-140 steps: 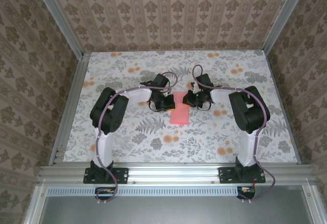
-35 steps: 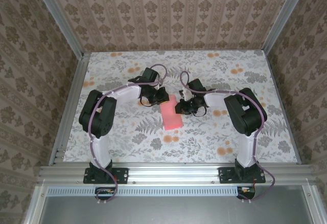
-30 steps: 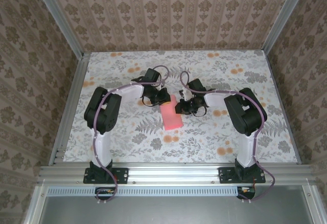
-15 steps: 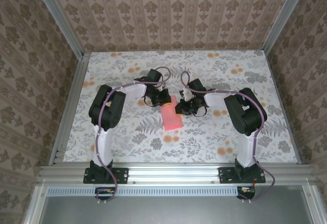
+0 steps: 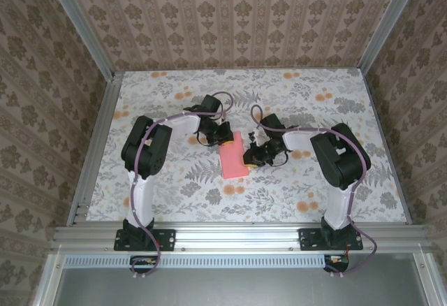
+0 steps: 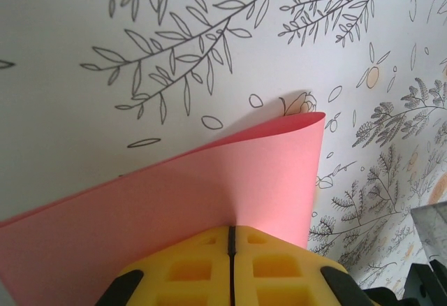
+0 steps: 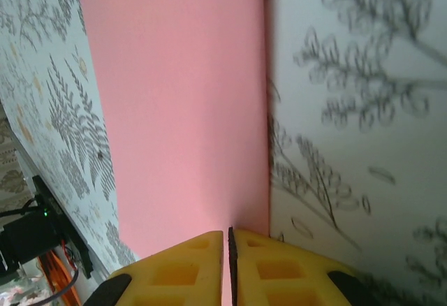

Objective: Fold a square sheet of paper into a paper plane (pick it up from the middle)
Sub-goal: Fold the square sheet of paper in half at the center of the table.

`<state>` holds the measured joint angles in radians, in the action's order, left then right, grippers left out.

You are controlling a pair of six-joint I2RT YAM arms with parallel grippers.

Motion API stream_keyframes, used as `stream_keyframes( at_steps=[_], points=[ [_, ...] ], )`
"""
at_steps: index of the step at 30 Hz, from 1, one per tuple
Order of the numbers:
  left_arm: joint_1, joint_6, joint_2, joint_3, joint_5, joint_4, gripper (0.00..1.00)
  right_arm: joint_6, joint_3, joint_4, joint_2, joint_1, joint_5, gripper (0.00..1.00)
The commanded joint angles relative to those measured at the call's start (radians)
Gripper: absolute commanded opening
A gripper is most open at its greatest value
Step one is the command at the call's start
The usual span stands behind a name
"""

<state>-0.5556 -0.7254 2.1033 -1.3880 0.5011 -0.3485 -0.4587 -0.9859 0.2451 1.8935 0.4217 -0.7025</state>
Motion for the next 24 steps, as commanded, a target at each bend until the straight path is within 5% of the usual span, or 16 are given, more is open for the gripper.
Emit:
stream_keyframes(
  at_steps=[1, 12, 18, 24],
  points=[
    [0.000, 0.011, 0.044, 0.043, -0.095, -0.063, 0.08, 0.006, 0.047, 0.098, -0.042, 0.008, -0.019, 0.14],
    [-0.001, 0.015, 0.050, 0.040, -0.090, -0.055, 0.08, 0.029, 0.129, 0.179, -0.124, 0.028, 0.055, 0.14],
    [-0.010, 0.049, 0.046, 0.012, -0.066, -0.056, 0.08, -0.016, 0.067, 0.064, -0.270, 0.026, 0.077, 0.18],
    [-0.017, 0.087, 0.017, -0.041, -0.048, -0.079, 0.08, -0.034, -0.091, -0.003, -0.149, 0.027, 0.173, 0.17]
  ],
)
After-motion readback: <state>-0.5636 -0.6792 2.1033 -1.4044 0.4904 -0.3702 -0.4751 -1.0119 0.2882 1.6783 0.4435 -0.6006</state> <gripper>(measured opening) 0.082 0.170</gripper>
